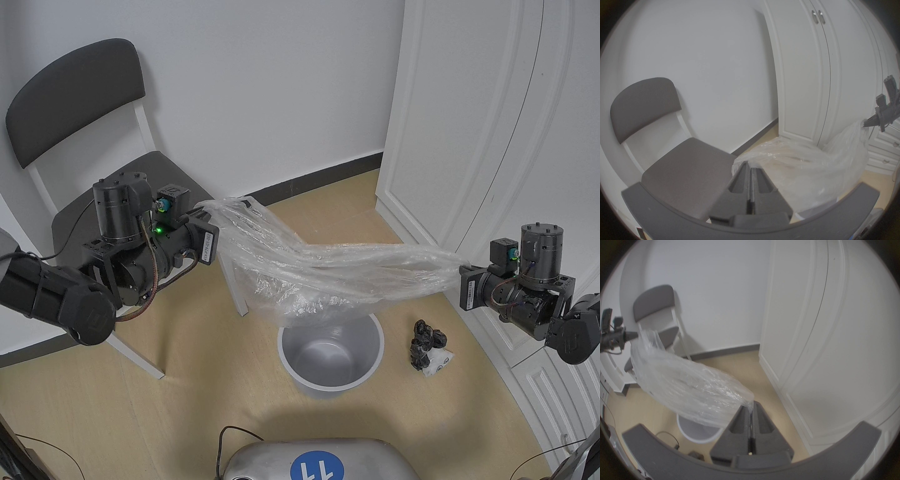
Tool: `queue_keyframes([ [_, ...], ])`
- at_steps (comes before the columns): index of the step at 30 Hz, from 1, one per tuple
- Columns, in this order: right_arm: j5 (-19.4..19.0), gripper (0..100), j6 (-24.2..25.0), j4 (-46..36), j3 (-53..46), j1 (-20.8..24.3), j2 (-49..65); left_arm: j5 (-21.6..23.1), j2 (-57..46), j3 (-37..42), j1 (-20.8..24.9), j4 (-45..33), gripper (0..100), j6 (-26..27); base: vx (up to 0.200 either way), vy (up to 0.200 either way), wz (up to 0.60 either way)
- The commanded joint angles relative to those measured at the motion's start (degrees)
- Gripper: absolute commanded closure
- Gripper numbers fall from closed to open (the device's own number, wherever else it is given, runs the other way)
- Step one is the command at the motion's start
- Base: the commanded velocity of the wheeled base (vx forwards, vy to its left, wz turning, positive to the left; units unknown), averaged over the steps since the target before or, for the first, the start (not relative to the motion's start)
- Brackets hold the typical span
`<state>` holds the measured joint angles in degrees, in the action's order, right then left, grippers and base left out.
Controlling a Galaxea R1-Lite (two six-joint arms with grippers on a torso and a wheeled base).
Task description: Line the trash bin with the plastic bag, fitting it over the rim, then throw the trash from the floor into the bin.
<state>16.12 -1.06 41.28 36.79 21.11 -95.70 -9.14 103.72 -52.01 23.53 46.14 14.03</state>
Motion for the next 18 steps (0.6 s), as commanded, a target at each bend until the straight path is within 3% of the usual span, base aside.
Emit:
queue_keyframes([
  [1,-5.22,100,-0.43,14.53,-6.64,2.00,-1.77,0.09,4.48,1.82,3.10,8.97,100,0.12,0.000,0.000,0.00],
  [4,-6.80,100,-0.43,18.93,-8.40,3.58,-2.30,0.27,4.04,2.96,5.48,9.49,100,-0.06,0.000,0.000,0.00],
  [12,-7.77,100,0.18,19.37,-9.19,6.92,-2.21,0.71,3.68,5.25,10.75,12.39,100,-0.50,0.000,0.000,0.00],
  [18,-12.07,100,0.27,21.65,-10.95,7.71,-2.48,0.88,4.12,6.57,15.23,16.00,100,-1.64,0.000,0.000,0.00],
])
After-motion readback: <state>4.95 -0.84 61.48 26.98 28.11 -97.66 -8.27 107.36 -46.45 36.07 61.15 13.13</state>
